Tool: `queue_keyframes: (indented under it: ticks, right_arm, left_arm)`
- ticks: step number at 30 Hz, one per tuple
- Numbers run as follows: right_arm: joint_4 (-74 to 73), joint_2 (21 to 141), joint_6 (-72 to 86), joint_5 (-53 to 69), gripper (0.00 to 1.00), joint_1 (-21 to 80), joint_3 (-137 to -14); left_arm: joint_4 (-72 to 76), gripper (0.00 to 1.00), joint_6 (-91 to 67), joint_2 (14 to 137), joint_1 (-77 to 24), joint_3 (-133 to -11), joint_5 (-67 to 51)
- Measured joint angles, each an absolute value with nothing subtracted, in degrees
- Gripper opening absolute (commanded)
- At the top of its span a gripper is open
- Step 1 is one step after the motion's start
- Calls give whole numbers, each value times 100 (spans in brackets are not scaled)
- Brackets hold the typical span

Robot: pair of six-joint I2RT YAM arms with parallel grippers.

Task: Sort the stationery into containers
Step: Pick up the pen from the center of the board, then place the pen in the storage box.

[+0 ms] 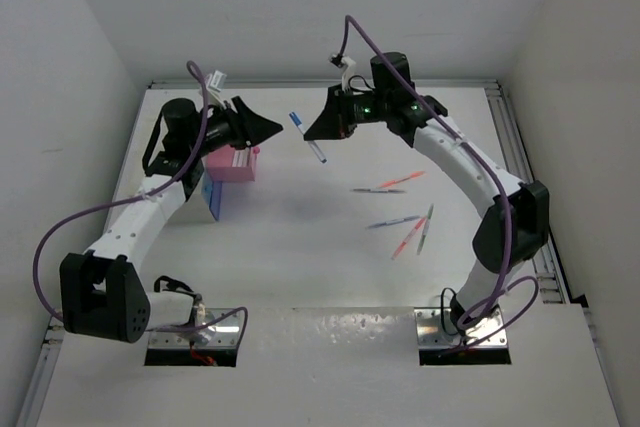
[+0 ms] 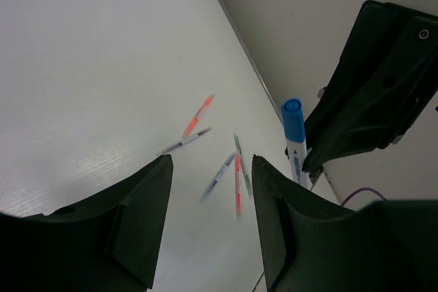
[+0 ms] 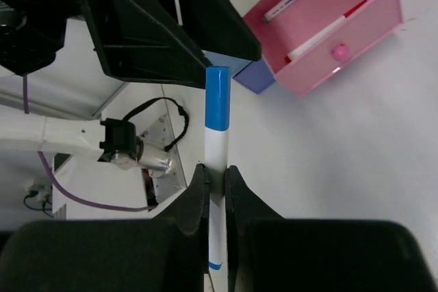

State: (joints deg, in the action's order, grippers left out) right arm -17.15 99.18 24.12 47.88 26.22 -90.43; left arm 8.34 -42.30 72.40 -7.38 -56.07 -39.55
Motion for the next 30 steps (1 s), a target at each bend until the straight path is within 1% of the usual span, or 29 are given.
queue_keyframes:
  ticks: [6, 15, 24, 27, 30]
  right_arm:
    - [-1627, 9918, 2550, 4825, 0, 2921, -9043]
    - [-1503, 10099, 2639, 4845, 0, 2991, -9054]
    - [-1358, 10359, 2902, 4901, 0, 3024, -9070]
    - [-1232, 10361, 3006, 4947, 0, 3024, -9076]
    - [-1173, 10361, 3059, 4978, 0, 3024, -9111]
  left_arm:
    - [1466, 55, -4617, 7188, -886, -5465, -4012]
    - [2023, 52, -4960, 7188, -1013, -5413, -4141]
    - [2152, 54, -5046, 7188, -1041, -5317, -4222]
    - [2121, 53, -5024, 7188, -1055, -5312, -4219]
    - [2034, 48, -4998, 7190, -1087, -5312, -4200]
